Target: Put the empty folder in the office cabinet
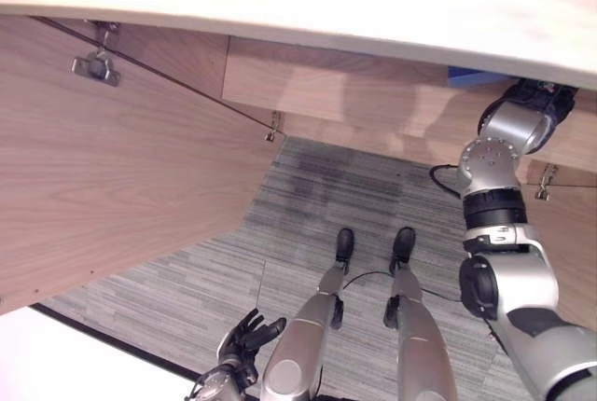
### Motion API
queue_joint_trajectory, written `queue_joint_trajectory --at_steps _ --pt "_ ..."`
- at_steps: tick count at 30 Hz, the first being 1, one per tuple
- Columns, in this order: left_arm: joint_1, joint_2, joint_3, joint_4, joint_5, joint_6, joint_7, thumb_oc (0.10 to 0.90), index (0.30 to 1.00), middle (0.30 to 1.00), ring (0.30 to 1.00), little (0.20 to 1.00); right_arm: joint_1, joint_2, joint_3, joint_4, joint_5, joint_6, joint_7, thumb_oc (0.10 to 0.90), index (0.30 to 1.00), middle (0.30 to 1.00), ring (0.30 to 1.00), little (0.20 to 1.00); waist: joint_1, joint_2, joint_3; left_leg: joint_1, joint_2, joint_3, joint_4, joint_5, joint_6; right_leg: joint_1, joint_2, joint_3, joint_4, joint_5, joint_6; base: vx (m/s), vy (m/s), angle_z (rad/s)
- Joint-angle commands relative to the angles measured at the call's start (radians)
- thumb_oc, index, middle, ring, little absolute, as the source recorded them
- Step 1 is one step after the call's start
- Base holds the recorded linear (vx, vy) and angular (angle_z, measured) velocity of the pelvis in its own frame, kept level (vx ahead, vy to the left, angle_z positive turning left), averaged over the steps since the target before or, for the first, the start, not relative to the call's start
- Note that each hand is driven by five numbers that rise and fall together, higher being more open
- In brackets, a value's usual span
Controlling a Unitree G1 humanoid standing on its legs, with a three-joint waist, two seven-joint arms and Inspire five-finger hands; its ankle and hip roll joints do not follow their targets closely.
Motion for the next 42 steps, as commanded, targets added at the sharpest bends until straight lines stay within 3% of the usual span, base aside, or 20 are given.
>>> queue_joint_trajectory --at_steps 1,11,18,19,20,21,22,24,25,33,38,42 --pt "0.117 0.101 -0.015 -0.006 -0.034 0.013 0.034 0.800 0.900 0.900 0.900 0.900 -0.125 -0.090 0.102 -0.045 -0.095 -0.023 0.082 0.800 0.900 0.900 0.900 0.900 0.005 -0.017 -0.042 -0.016 -0.006 -0.079 0.036 -0.092 -0.042 0.010 -0.074 0.063 0.079 -0.133 0.081 0.00 0.000 0.00" --pt "0.119 0.098 -0.013 -0.022 -0.041 0.027 0.035 0.800 0.900 0.900 0.900 0.900 -0.038 -0.029 0.106 -0.053 -0.049 0.005 0.123 0.800 0.900 0.900 0.900 0.900 -0.007 -0.023 -0.032 -0.010 -0.006 -0.072 0.039 -0.098 -0.040 0.014 -0.072 0.071 0.078 -0.128 0.080 0.00 0.000 0.00" --pt "0.088 0.073 0.016 0.042 -0.050 0.049 0.004 0.800 0.900 0.900 0.900 0.900 0.088 -0.017 0.249 -0.012 0.028 0.174 0.303 0.800 0.900 0.900 0.900 0.900 -0.028 -0.055 -0.006 -0.011 0.004 -0.054 0.047 -0.095 -0.042 0.008 -0.067 0.081 0.075 -0.113 0.076 -0.04 -0.010 -0.03" --pt "0.088 0.073 0.016 0.042 -0.050 0.049 0.004 0.800 0.900 0.900 0.900 0.900 0.088 -0.017 0.249 -0.011 0.028 0.174 0.304 0.800 0.900 0.900 0.900 0.900 -0.028 -0.055 -0.006 -0.011 0.004 -0.054 0.047 -0.095 -0.042 0.008 -0.067 0.081 0.075 -0.113 0.076 -0.03 -0.025 -0.06" --pt "0.085 0.070 0.020 0.048 -0.059 0.050 -0.008 0.800 0.900 0.900 0.900 0.900 0.108 -0.026 0.306 0.014 0.042 0.232 0.349 0.800 0.900 0.900 0.900 0.900 -0.029 -0.065 -0.001 -0.012 0.007 -0.051 0.048 -0.092 -0.044 0.009 -0.066 0.080 0.074 -0.108 0.074 -0.02 -0.020 -0.06" --pt "0.085 0.069 0.020 0.048 -0.059 0.049 -0.008 0.800 0.900 0.900 0.900 0.900 0.107 -0.026 0.307 0.016 0.044 0.232 0.351 0.800 0.900 0.900 0.900 0.900 -0.030 -0.065 -0.001 -0.012 0.007 -0.051 0.048 -0.092 -0.044 0.009 -0.066 0.080 0.074 -0.107 0.074 -0.07 -0.042 -0.05" --pt "0.081 0.078 0.020 0.045 -0.049 0.051 -0.037 0.800 0.900 0.900 0.900 0.900 0.119 -0.099 0.467 0.090 -0.034 0.400 0.412 0.800 0.900 0.900 0.900 0.900 -0.032 -0.080 0.010 -0.019 0.011 -0.046 0.052 -0.085 -0.049 0.006 -0.065 0.080 0.070 -0.096 0.073 -0.07 -0.030 -0.06" --pt "0.076 0.097 0.022 0.031 -0.027 0.052 -0.080 0.800 0.900 0.900 0.900 0.900 0.122 -0.193 0.619 0.159 -0.166 0.567 0.512 0.800 0.900 0.900 0.900 0.900 -0.036 -0.092 0.015 -0.025 0.017 -0.046 0.048 -0.073 -0.053 0.002 -0.064 0.075 0.062 -0.084 0.074 -0.07 -0.047 -0.06" --pt "0.075 0.103 0.023 0.027 -0.020 0.049 -0.091 0.800 0.900 0.900 0.900 0.900 0.123 -0.214 0.649 0.172 -0.191 0.593 0.542 0.800 0.900 0.900 0.900 0.900 -0.036 -0.096 0.015 -0.026 0.019 -0.047 0.046 -0.070 -0.053 0.003 -0.063 0.073 0.059 -0.081 0.075 -0.03 -0.046 -0.03" --pt "0.087 0.121 0.032 0.040 0.000 0.036 -0.111 0.800 0.900 0.900 0.900 0.900 0.057 -0.267 0.677 0.260 -0.210 0.616 0.607 0.800 0.900 0.900 0.900 0.900 -0.028 -0.099 0.015 -0.010 0.024 -0.046 0.028 -0.061 -0.056 0.017 -0.057 0.070 0.040 -0.071 0.080 -0.01 -0.007 -0.02" --pt "0.088 0.124 0.053 0.086 0.016 0.025 -0.109 0.800 0.900 0.900 0.900 0.900 -0.071 -0.380 0.766 0.317 -0.370 0.633 0.593 0.800 0.900 0.900 0.900 0.900 -0.031 -0.112 0.015 -0.004 0.029 -0.042 0.021 -0.057 -0.058 0.021 -0.058 0.076 0.028 -0.060 0.085 -0.01 0.003 -0.01" --pt "0.081 0.116 0.069 0.158 0.035 0.021 -0.111 0.800 0.900 0.900 0.900 0.900 -0.160 -0.420 0.816 0.372 -0.434 0.646 0.606 0.800 0.900 0.900 0.900 0.900 -0.028 -0.117 0.015 0.001 0.030 -0.041 0.020 -0.056 -0.059 0.025 -0.059 0.080 0.022 -0.054 0.086 -0.02 0.006 -0.03"
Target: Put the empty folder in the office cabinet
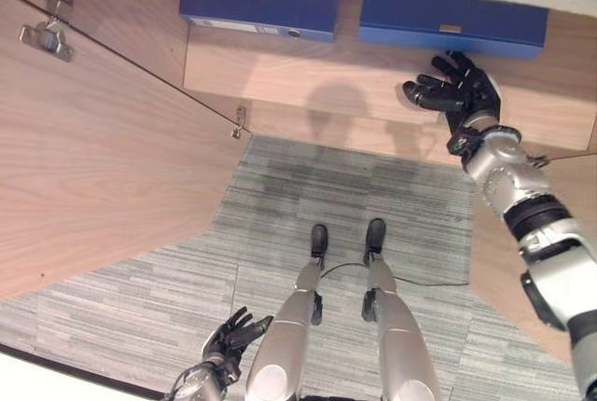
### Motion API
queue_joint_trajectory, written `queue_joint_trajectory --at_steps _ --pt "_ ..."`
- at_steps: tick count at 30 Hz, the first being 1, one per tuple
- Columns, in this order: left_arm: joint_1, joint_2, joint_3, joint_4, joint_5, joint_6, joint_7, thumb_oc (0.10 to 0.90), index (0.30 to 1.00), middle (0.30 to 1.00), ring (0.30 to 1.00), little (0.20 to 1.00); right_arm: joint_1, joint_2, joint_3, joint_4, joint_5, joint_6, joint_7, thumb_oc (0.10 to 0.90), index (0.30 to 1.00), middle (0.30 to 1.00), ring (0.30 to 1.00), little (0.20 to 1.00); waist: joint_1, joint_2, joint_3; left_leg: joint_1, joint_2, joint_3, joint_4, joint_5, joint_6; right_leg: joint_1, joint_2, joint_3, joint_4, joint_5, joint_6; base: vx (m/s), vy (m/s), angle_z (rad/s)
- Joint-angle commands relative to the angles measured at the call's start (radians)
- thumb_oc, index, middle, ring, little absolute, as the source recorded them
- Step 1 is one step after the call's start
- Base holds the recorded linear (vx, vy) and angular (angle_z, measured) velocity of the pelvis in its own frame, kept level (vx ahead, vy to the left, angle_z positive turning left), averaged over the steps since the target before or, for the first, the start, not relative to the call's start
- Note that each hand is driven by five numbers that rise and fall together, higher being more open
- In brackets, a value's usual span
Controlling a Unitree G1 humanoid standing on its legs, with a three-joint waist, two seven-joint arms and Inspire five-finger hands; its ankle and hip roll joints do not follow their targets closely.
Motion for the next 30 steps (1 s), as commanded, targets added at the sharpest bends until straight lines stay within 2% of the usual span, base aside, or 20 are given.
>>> queue_joint_trajectory --at_steps 1,6,9,10,12,14,15,17,19,21,22,25,30 --pt "0.105 0.047 0.002 0.067 0.031 -0.008 -0.001 0.800 0.900 0.900 0.900 0.900 -0.113 -0.039 0.082 0.040 -0.082 -0.002 0.016 0.800 0.900 0.900 0.900 0.900 0.032 0.004 -0.009 0.003 0.031 -0.085 0.002 -0.080 -0.044 -0.003 -0.066 0.030 0.104 -0.146 0.076 0.00 0.000 0.00" --pt "0.076 0.040 0.019 0.138 0.056 -0.014 -0.016 0.800 0.900 0.900 0.900 0.900 -0.206 -0.054 0.275 0.094 -0.295 0.080 0.115 0.800 0.900 0.900 0.900 0.900 0.041 -0.006 -0.021 -0.002 0.030 -0.083 -0.003 -0.072 -0.047 -0.005 -0.065 0.034 0.086 -0.133 0.078 -0.01 0.001 -0.02" --pt "0.067 0.034 0.024 0.152 0.061 -0.017 -0.029 0.800 0.900 0.900 0.900 0.900 -0.193 -0.052 0.327 0.075 -0.337 0.097 0.164 0.800 0.900 0.900 0.900 0.900 0.046 -0.006 -0.024 -0.004 0.029 -0.083 -0.004 -0.070 -0.049 -0.003 -0.066 0.032 0.080 -0.130 0.080 0.00 0.000 0.00" --pt "0.057 0.030 0.027 0.170 0.080 -0.019 -0.039 0.800 0.900 0.900 0.900 0.900 -0.158 -0.058 0.408 0.005 -0.423 0.115 0.236 0.800 0.900 0.900 0.900 0.900 0.048 -0.007 -0.027 -0.005 0.030 -0.087 -0.002 -0.067 -0.050 -0.001 -0.068 0.029 0.078 -0.131 0.080 0.00 0.000 0.00" --pt "0.041 0.025 0.041 0.197 0.091 -0.022 -0.048 0.800 0.900 0.900 0.900 0.900 -0.118 -0.074 0.478 -0.049 -0.490 0.124 0.300 0.800 0.900 0.900 0.900 0.900 0.052 -0.008 -0.030 -0.004 0.029 -0.090 -0.004 -0.067 -0.051 0.002 -0.069 0.025 0.078 -0.134 0.081 0.01 -0.017 0.01" --pt "0.006 0.020 0.060 0.232 0.108 -0.027 -0.060 0.800 0.900 0.900 0.900 0.900 -0.062 -0.097 0.574 -0.100 -0.650 0.124 0.396 0.800 0.900 0.900 0.900 0.900 0.057 -0.010 -0.031 0.004 0.028 -0.097 -0.006 -0.068 -0.053 0.015 -0.072 0.019 0.077 -0.140 0.083 0.02 -0.039 0.03" --pt "-0.019 0.022 0.075 0.259 0.117 -0.024 -0.062 0.800 0.900 0.900 0.900 0.900 -0.034 -0.101 0.620 -0.109 -0.777 0.127 0.438 0.800 0.900 0.900 0.900 0.900 0.060 -0.013 -0.032 0.008 0.029 -0.099 -0.008 -0.069 -0.054 0.021 -0.074 0.016 0.077 -0.143 0.084 0.01 -0.034 0.06" --pt "-0.050 0.021 0.088 0.288 0.130 -0.022 -0.063 0.800 0.900 0.900 0.900 0.900 -0.006 -0.086 0.654 -0.106 -0.926 0.124 0.469 0.800 0.900 0.900 0.900 0.900 0.063 -0.018 -0.034 0.014 0.030 -0.103 -0.010 -0.071 -0.053 0.028 -0.074 0.014 0.076 -0.147 0.085 0.01 -0.032 0.12" --pt "-0.102 0.019 0.109 0.348 0.159 -0.018 -0.049 0.800 0.900 0.900 0.900 0.900 0.065 -0.040 0.654 -0.119 -1.144 0.116 0.488 0.800 0.900 0.900 0.900 0.900 0.060 -0.028 -0.038 0.021 0.029 -0.104 -0.017 -0.073 -0.052 0.038 -0.072 0.014 0.070 -0.148 0.085 0.00 -0.029 0.09" --pt "-0.115 0.017 0.113 0.360 0.166 -0.017 -0.047 0.800 0.900 0.900 0.900 0.900 0.086 -0.030 0.649 -0.116 -1.184 0.113 0.490 0.800 0.900 0.900 0.900 0.900 0.058 -0.030 -0.038 0.021 0.028 -0.106 -0.018 -0.074 -0.052 0.038 -0.072 0.014 0.069 -0.148 0.085 0.00 0.000 0.00" --pt "-0.134 0.008 0.116 0.378 0.178 -0.015 -0.044 0.800 0.900 0.900 0.900 0.900 0.129 0.004 0.640 -0.103 -1.270 0.113 0.490 0.800 0.900 0.900 0.900 0.900 0.055 -0.033 -0.036 0.021 0.029 -0.105 -0.019 -0.074 -0.052 0.040 -0.072 0.014 0.067 -0.148 0.085 0.00 0.000 0.00" --pt "-0.151 -0.003 0.119 0.393 0.187 -0.009 -0.042 0.800 0.900 0.900 0.900 0.900 0.184 0.044 0.637 -0.104 -1.402 0.103 0.493 0.800 0.900 0.900 0.900 0.900 0.047 -0.038 -0.032 0.020 0.029 -0.102 -0.022 -0.073 -0.050 0.038 -0.072 0.018 0.062 -0.142 0.085 -0.01 -0.003 0.00" --pt "-0.168 -0.022 0.132 0.409 0.214 -0.001 -0.029 0.800 0.900 0.900 0.900 0.900 0.264 0.084 0.631 -0.195 -1.527 0.080 0.513 0.800 0.900 0.900 0.900 0.900 0.035 -0.045 -0.028 0.019 0.029 -0.097 -0.023 -0.075 -0.047 0.040 -0.068 0.025 0.054 -0.140 0.085 -0.01 0.001 -0.02"
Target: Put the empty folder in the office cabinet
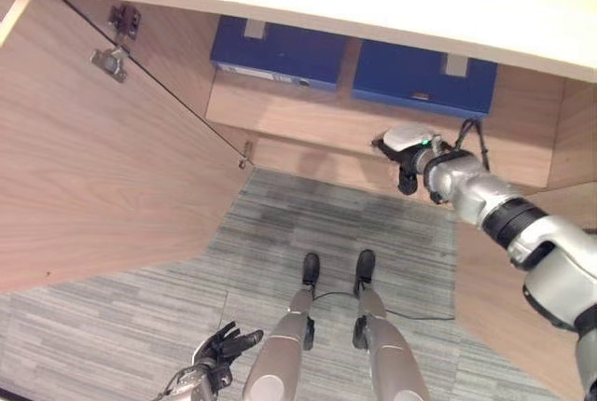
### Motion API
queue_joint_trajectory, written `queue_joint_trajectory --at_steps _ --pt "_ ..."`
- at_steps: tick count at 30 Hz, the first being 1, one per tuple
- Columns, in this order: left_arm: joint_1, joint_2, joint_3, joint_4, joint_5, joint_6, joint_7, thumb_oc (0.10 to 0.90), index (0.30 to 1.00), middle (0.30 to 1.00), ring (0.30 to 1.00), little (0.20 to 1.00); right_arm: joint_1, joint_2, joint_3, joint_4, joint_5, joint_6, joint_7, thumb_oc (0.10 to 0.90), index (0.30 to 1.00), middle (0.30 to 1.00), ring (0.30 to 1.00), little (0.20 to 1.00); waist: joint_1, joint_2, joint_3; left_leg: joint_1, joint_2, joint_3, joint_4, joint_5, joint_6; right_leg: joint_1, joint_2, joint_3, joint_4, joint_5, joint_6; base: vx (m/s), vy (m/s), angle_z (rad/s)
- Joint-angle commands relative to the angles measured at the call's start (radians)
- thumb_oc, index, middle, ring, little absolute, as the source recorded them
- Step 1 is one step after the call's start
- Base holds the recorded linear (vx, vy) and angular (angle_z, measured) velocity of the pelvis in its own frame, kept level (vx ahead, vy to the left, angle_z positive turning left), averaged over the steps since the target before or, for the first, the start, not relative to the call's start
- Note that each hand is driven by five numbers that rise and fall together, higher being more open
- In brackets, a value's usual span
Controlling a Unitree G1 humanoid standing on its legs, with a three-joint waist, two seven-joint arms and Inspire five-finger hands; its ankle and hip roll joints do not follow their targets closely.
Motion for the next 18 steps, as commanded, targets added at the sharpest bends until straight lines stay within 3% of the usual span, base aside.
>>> queue_joint_trajectory --at_steps 1,4,11,15,16,18 --pt "-0.022 0.013 0.043 0.089 0.044 0.007 0.030 0.800 0.900 0.900 0.900 0.900 0.207 0.056 0.195 -0.005 -0.017 -0.078 0.224 0.800 0.900 0.900 0.900 0.900 0.015 0.029 0.117 -0.001 0.026 -0.080 -0.022 -0.079 -0.040 0.013 -0.069 0.036 0.066 -0.138 0.081 -0.02 0.000 -0.12" --pt "-0.027 0.006 0.049 0.101 0.053 0.007 0.029 0.800 0.900 0.900 0.900 0.900 0.240 0.071 0.181 -0.045 0.000 -0.083 0.220 0.800 0.900 0.900 0.900 0.900 0.008 0.020 0.101 0.029 0.026 -0.077 -0.016 -0.090 -0.036 0.042 -0.067 0.041 0.074 -0.150 0.079 0.01 -0.003 -0.04" --pt "-0.036 0.023 0.081 0.147 0.112 0.016 0.007 0.800 0.900 0.900 0.900 0.900 0.329 0.080 0.106 -0.107 0.199 -0.080 0.241 0.800 0.900 0.900 0.900 0.900 0.008 -0.011 0.026 0.152 0.030 -0.078 0.069 -0.178 -0.024 0.189 -0.083 0.023 0.143 -0.215 0.077 0.08 0.006 0.13" --pt "-0.045 0.009 0.090 0.167 0.120 0.020 0.006 0.800 0.900 0.900 0.900 0.900 0.410 0.178 0.038 0.018 0.280 -0.054 0.208 0.800 0.900 0.900 0.900 0.900 0.005 -0.021 -0.020 0.205 0.027 -0.074 0.106 -0.212 -0.017 0.256 -0.084 0.018 0.148 -0.227 0.080 0.08 0.051 -0.01" --pt "-0.046 -0.001 0.083 0.181 0.136 0.025 0.006 0.800 0.900 0.900 0.900 0.900 0.465 0.260 -0.028 0.152 0.325 -0.033 0.177 0.800 0.900 0.900 0.900 0.900 0.001 -0.023 -0.063 0.241 0.027 -0.069 0.116 -0.233 -0.010 0.294 -0.081 0.017 0.141 -0.232 0.082 0.12 0.094 -0.03" --pt "-0.043 -0.008 0.068 0.213 0.188 0.030 0.004 0.800 0.900 0.900 0.900 0.900 0.531 0.334 -0.125 0.254 0.400 -0.036 0.123 0.800 0.900 0.900 0.900 0.900 -0.009 -0.026 -0.113 0.280 0.023 -0.059 0.110 -0.242 0.002 0.321 -0.079 0.019 0.133 -0.225 0.091 0.13 0.147 -0.01"
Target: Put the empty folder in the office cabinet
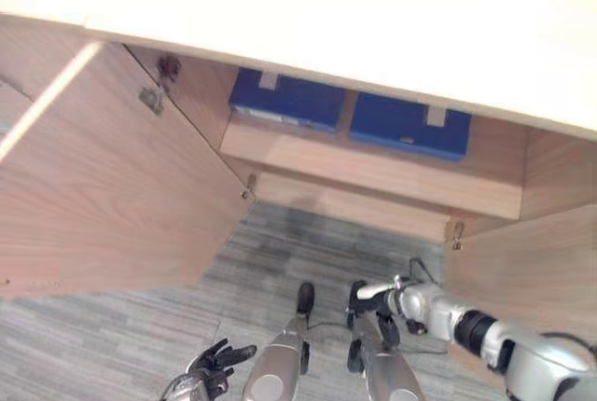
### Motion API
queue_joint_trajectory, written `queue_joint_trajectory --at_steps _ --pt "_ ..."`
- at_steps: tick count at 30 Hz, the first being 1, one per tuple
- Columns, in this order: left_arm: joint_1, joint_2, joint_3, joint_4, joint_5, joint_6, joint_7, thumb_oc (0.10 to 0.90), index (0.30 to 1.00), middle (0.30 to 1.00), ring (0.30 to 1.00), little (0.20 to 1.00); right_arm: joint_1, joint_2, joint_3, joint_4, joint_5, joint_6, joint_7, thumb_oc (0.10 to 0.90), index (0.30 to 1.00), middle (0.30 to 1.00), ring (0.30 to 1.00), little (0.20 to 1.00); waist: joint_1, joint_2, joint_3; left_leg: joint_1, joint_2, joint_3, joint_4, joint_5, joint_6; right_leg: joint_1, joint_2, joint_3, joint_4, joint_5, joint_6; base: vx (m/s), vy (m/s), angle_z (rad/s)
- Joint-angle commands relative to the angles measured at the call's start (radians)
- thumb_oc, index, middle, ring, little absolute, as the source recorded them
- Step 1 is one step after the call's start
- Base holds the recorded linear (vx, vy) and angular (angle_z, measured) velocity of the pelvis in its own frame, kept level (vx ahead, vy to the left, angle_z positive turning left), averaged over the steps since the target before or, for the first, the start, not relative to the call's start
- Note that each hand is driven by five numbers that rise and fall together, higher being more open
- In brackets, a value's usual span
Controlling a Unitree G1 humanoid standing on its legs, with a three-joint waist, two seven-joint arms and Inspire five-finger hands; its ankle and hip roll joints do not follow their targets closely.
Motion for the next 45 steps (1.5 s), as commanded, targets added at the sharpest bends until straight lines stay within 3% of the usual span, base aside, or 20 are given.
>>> queue_joint_trajectory --at_steps 1,3,4,7,8,11,16,17,18,20,24,28,34,40,45 --pt "0.036 0.020 -0.055 0.072 0.102 0.000 -0.003 0.800 0.900 0.900 0.900 0.900 0.021 0.072 -0.032 0.062 0.169 0.012 -0.087 0.800 0.900 0.900 0.900 0.900 -0.016 -0.029 -0.131 0.007 0.020 -0.029 0.094 -0.179 -0.007 0.028 -0.084 0.034 0.134 -0.164 0.097 0.10 0.200 -0.11" --pt "0.049 0.005 -0.060 0.080 0.138 0.000 -0.002 0.800 0.900 0.900 0.900 0.900 0.085 0.100 -0.166 0.134 0.287 -0.003 -0.164 0.800 0.900 0.900 0.900 0.900 -0.034 -0.024 -0.183 0.048 0.016 -0.018 0.058 -0.169 0.005 0.036 -0.085 0.035 0.145 -0.155 0.109 0.09 0.165 -0.30" --pt "0.050 0.006 -0.060 0.079 0.138 0.000 -0.002 0.800 0.900 0.900 0.900 0.900 0.086 0.101 -0.166 0.135 0.287 -0.004 -0.164 0.800 0.900 0.900 0.900 0.900 -0.033 -0.024 -0.183 0.050 0.017 -0.017 0.056 -0.168 0.005 0.037 -0.085 0.035 0.145 -0.156 0.109 0.11 0.180 -0.44" --pt "0.059 -0.032 -0.068 0.114 0.183 -0.010 0.021 0.800 0.900 0.900 0.900 0.900 0.279 0.137 -0.576 0.214 0.715 -0.071 -0.350 0.800 0.900 0.900 0.900 0.900 -0.102 -0.002 -0.266 0.145 -0.011 0.002 -0.034 -0.159 0.030 0.048 -0.094 0.051 0.199 -0.154 0.144 0.12 0.376 -0.15" --pt "0.062 -0.039 -0.071 0.122 0.199 -0.011 0.021 0.800 0.900 0.900 0.900 0.900 0.311 0.138 -0.641 0.226 0.789 -0.084 -0.364 0.800 0.900 0.900 0.900 0.900 -0.116 0.000 -0.270 0.156 -0.018 0.004 -0.034 -0.165 0.034 0.054 -0.101 0.053 0.206 -0.155 0.149 0.07 0.303 -0.07" --pt "0.072 -0.049 -0.071 0.152 0.240 -0.013 0.029 0.800 0.900 0.900 0.900 0.900 0.376 0.144 -0.798 0.277 0.917 -0.119 -0.431 0.800 0.900 0.900 0.900 0.900 -0.148 0.006 -0.290 0.175 -0.034 0.015 -0.034 -0.178 0.044 0.057 -0.118 0.064 0.214 -0.147 0.159 0.05 0.213 -0.29" --pt "0.096 -0.050 -0.033 0.196 0.263 -0.013 0.056 0.800 0.900 0.900 0.900 0.900 0.423 0.154 -0.935 0.305 1.068 -0.158 -0.488 0.800 0.900 0.900 0.900 0.900 -0.165 0.005 -0.297 0.192 -0.038 0.069 -0.034 -0.194 0.048 0.040 -0.130 0.061 0.208 -0.119 0.165 0.01 0.141 -0.32" --pt "0.118 -0.046 0.004 0.219 0.274 -0.002 0.069 0.800 0.900 0.900 0.900 0.900 0.459 0.161 -1.025 0.319 1.171 -0.185 -0.520 0.800 0.900 0.900 0.900 0.900 -0.164 0.012 -0.282 0.200 -0.023 0.124 -0.034 -0.198 0.044 0.027 -0.147 -0.046 0.247 -0.126 0.156 -0.03 0.102 -0.58" --pt "0.118 -0.046 0.005 0.219 0.274 -0.002 0.069 0.800 0.900 0.900 0.900 0.900 0.459 0.161 -1.025 0.318 1.171 -0.185 -0.520 0.800 0.900 0.900 0.900 0.900 -0.164 0.012 -0.283 0.197 -0.024 0.125 -0.034 -0.195 0.044 0.024 -0.147 -0.046 0.245 -0.123 0.156 -0.05 0.129 -0.67" --pt "0.128 -0.043 0.013 0.225 0.295 0.003 0.074 0.800 0.900 0.900 0.900 0.900 0.479 0.164 -1.068 0.329 1.238 -0.202 -0.530 0.800 0.900 0.900 0.900 0.900 -0.166 0.017 -0.279 0.200 -0.015 0.153 -0.034 -0.196 0.044 0.036 -0.153 -0.110 0.290 -0.168 0.141 -0.03 0.061 -0.79" --pt "0.146 -0.035 0.027 0.219 0.301 0.005 0.068 0.800 0.900 0.900 0.900 0.900 0.520 0.165 -1.131 0.340 1.327 -0.224 -0.528 0.800 0.900 0.900 0.900 0.900 -0.169 0.020 -0.286 0.198 0.000 0.221 -0.034 -0.197 0.050 0.050 -0.165 -0.131 0.377 -0.220 0.128 -0.03 0.025 -0.64" --pt "0.143 -0.051 0.005 0.204 0.279 -0.002 0.057 0.800 0.900 0.900 0.900 0.900 0.538 0.142 -1.152 0.391 1.312 -0.216 -0.548 0.800 0.900 0.900 0.900 0.900 -0.169 0.008 -0.311 0.192 0.006 0.293 -0.034 -0.204 0.052 0.090 -0.184 -0.130 0.324 -0.209 0.137 0.00 -0.068 -0.61" --pt "0.121 -0.070 -0.027 0.163 0.241 -0.017 0.057 0.800 0.900 0.900 0.900 0.900 0.553 0.117 -1.143 0.405 1.301 -0.204 -0.538 0.800 0.900 0.900 0.900 0.900 -0.199 -0.002 -0.328 0.202 0.031 0.359 -0.034 -0.198 0.038 0.126 -0.112 -0.063 0.162 -0.197 0.136 0.04 -0.138 -0.60" --pt "0.094 -0.097 -0.101 0.121 0.257 -0.027 0.050 0.800 0.900 0.900 0.900 0.900 0.559 0.047 -1.120 0.305 1.207 -0.229 -0.551 0.800 0.900 0.900 0.900 0.900 -0.254 0.003 -0.332 0.226 0.075 0.405 -0.034 -0.190 0.016 0.126 -0.056 -0.012 0.163 -0.222 0.113 0.05 -0.171 -0.50" --pt "0.081 -0.101 -0.131 0.107 0.280 -0.025 0.044 0.800 0.900 0.900 0.900 0.900 0.553 -0.041 -1.103 0.168 1.101 -0.246 -0.572 0.800 0.900 0.900 0.900 0.900 -0.271 0.009 -0.334 0.226 0.093 0.403 -0.027 -0.181 0.002 0.138 -0.034 -0.002 0.148 -0.235 0.097 0.02 -0.145 -0.06"
